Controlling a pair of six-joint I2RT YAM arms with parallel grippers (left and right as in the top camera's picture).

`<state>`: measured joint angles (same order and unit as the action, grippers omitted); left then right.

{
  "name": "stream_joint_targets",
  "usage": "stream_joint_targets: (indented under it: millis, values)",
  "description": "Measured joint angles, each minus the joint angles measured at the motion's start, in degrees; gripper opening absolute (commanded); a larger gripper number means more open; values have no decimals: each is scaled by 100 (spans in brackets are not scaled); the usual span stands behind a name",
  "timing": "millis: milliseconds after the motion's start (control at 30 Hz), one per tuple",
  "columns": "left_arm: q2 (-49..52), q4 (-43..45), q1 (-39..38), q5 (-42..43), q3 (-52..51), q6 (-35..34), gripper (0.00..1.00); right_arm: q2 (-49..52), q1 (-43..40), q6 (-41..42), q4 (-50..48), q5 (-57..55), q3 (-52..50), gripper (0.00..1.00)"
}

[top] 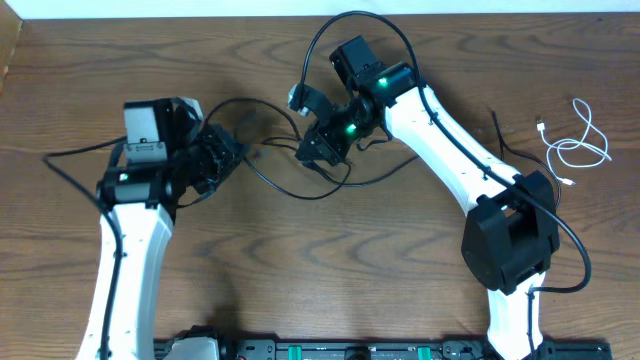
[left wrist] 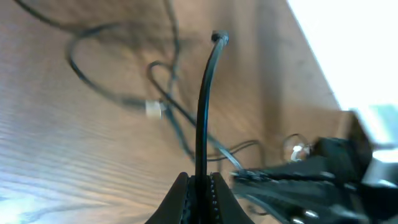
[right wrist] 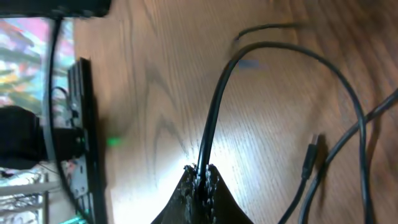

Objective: Untangle cables

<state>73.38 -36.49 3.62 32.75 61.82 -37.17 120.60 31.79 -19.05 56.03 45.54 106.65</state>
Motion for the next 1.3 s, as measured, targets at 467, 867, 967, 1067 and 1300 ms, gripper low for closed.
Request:
stream_joint_targets:
  millis: [467, 867, 967, 1067, 1300]
  values:
    - [-42, 33, 2, 37, -2, -356, 8, 0, 214, 306, -328, 1403, 0, 4]
    - [-42, 76, 2, 37, -2, -358, 8, 0, 297, 365, -422, 2389, 0, 19]
    - [-42, 76, 2, 37, -2, -450, 8, 0, 308, 367, -422, 2439, 0, 24]
    - [-42, 76, 2, 37, -2, -529, 8, 0, 341, 387, -417, 2409, 0, 34]
    - [-42, 68, 2, 39, -2, -634, 8, 0, 343, 391, -424, 2015, 0, 44]
